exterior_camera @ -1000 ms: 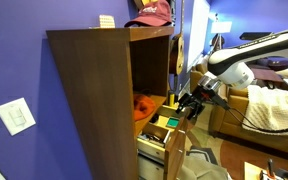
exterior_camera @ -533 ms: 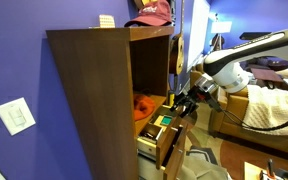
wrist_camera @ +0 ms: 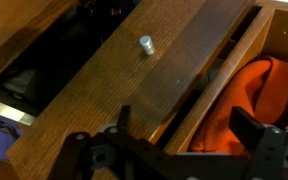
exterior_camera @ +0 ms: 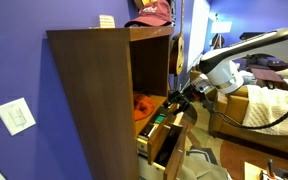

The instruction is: Close all the drawer one by one from top to bottom

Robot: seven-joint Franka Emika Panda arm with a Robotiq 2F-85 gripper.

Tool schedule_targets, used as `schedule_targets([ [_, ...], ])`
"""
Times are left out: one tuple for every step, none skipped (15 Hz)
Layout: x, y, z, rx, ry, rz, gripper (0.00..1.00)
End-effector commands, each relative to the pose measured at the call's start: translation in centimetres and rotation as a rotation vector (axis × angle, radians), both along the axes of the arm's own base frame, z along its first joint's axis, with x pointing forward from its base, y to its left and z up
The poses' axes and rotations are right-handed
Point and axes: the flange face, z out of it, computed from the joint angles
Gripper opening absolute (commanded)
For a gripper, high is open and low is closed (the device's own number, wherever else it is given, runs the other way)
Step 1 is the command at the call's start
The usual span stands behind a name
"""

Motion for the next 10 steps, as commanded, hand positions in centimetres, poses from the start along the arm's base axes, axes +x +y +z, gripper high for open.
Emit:
schedule_targets([
  [1.5,0.1,-0.7,-0.001,-0.031,-0.009,1.00],
  [1.9,0.2,-0.9,-0.001,-0.034,-0.009,1.00],
  [2.2,0.3,-1.1,0.000,-0.037,-0.010,1.00],
  [2.5,0.5,-1.2,-0.002,-0.039,-0.010,1.00],
  [2.8,0.7,-1.3,0.001,-0.038,-0.005,1.00],
  [2.9,0.9,-1.2,0.006,-0.037,0.001,1.00],
  [2.8,1.1,-0.7,0.011,-0.034,0.009,1.00],
  [2.8,1.2,-0.2,0.007,-0.033,0.020,1.00],
  [2.5,1.0,0.6,-0.007,-0.037,0.023,1.00],
  [2.3,0.8,1.2,-0.022,-0.036,0.035,1.00],
])
